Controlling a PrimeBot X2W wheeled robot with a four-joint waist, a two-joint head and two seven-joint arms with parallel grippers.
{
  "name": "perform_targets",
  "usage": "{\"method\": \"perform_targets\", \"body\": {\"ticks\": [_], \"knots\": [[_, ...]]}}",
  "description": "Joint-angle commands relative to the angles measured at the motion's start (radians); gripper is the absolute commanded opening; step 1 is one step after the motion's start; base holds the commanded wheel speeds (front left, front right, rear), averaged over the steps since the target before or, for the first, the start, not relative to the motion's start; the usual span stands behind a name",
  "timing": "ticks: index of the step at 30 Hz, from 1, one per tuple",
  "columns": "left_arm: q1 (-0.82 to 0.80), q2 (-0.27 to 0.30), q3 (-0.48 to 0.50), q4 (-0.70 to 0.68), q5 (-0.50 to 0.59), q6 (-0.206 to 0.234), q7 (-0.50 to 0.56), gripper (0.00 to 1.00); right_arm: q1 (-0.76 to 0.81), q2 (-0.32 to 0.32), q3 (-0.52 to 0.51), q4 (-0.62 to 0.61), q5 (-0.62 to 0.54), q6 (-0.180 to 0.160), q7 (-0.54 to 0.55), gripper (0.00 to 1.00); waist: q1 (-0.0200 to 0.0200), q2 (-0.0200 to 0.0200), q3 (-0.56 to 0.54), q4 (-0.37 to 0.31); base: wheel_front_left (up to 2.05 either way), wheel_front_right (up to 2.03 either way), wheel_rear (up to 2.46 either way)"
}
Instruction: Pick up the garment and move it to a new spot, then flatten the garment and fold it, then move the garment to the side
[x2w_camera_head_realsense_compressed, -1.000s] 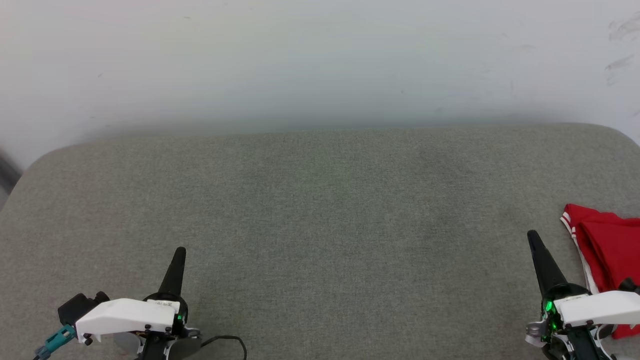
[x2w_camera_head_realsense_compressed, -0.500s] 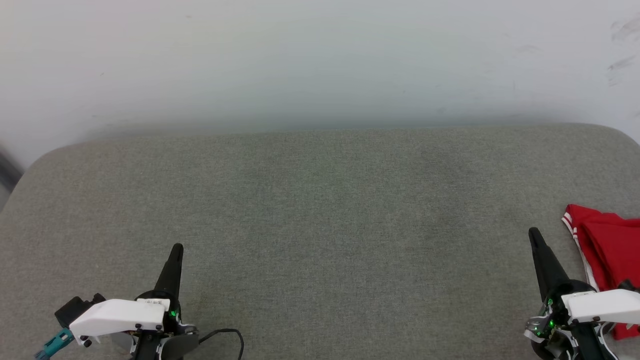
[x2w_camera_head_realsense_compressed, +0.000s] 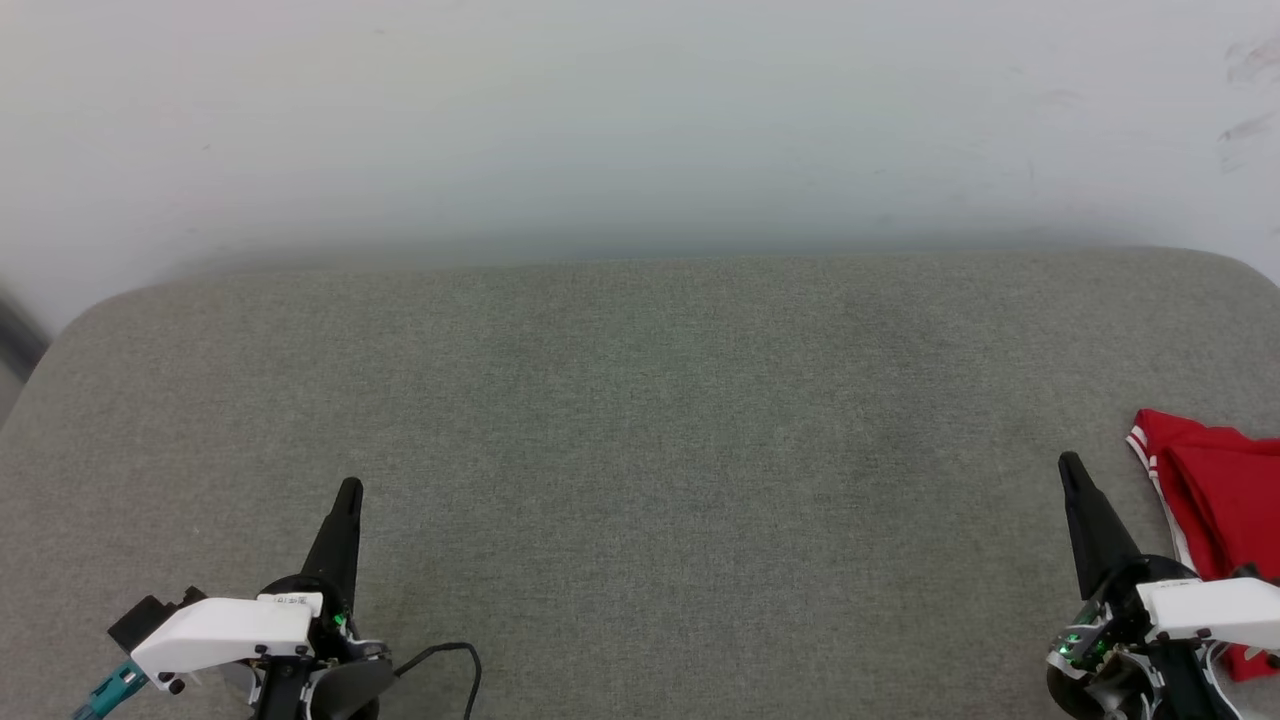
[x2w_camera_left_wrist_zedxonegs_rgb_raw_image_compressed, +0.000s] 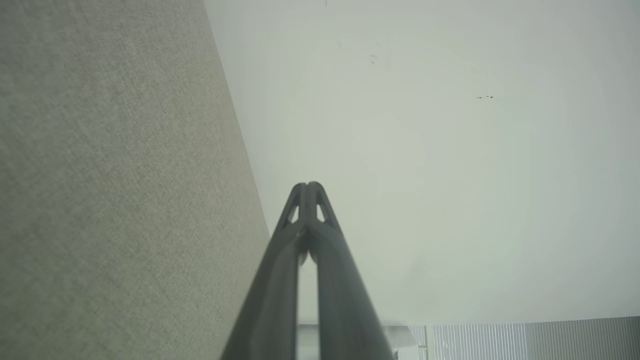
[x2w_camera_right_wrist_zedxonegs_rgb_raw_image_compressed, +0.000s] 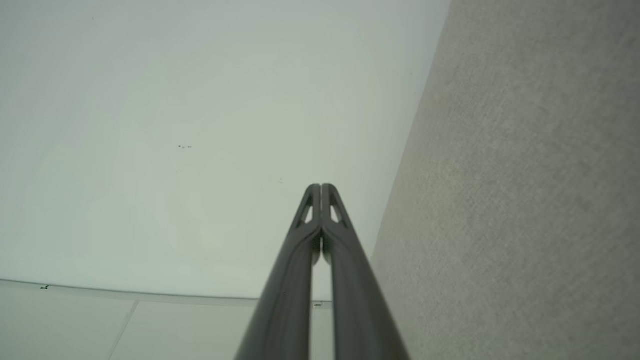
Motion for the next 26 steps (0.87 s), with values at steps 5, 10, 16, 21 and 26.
{"method": "perform_targets", "body": {"ticks": [5, 10, 16, 21, 26], "knots": [[-0.011, -0.007, 0.013, -0.003, -0.042, -0.013, 0.016, 0.00, -0.021, 0.006, -0.005, 0.012, 0.051, 0.000, 0.007, 0.00, 0.0000, 0.0000, 0.000, 0.001, 0.00, 0.00, 0.00], [-0.013, -0.011, 0.022, -0.002, -0.070, -0.019, 0.024, 0.00, -0.027, 0.008, -0.008, 0.019, 0.086, 0.000, 0.010, 0.00, 0.0000, 0.0000, 0.001, 0.003, 0.00, 0.00, 0.00], [-0.012, -0.011, 0.020, -0.002, -0.066, -0.018, 0.023, 0.00, -0.025, 0.008, -0.008, 0.018, 0.079, 0.000, 0.010, 0.00, 0.0000, 0.0000, 0.001, 0.003, 0.00, 0.00, 0.00], [-0.012, -0.011, 0.020, -0.002, -0.066, -0.018, 0.022, 0.00, -0.025, 0.009, -0.009, 0.018, 0.078, 0.000, 0.011, 0.00, 0.0000, 0.0000, 0.001, 0.003, 0.00, 0.00, 0.00], [-0.012, -0.011, 0.020, -0.002, -0.067, -0.018, 0.022, 0.00, -0.025, 0.009, -0.009, 0.018, 0.078, 0.000, 0.011, 0.00, 0.0000, 0.0000, 0.001, 0.003, 0.00, 0.00, 0.00]]}}
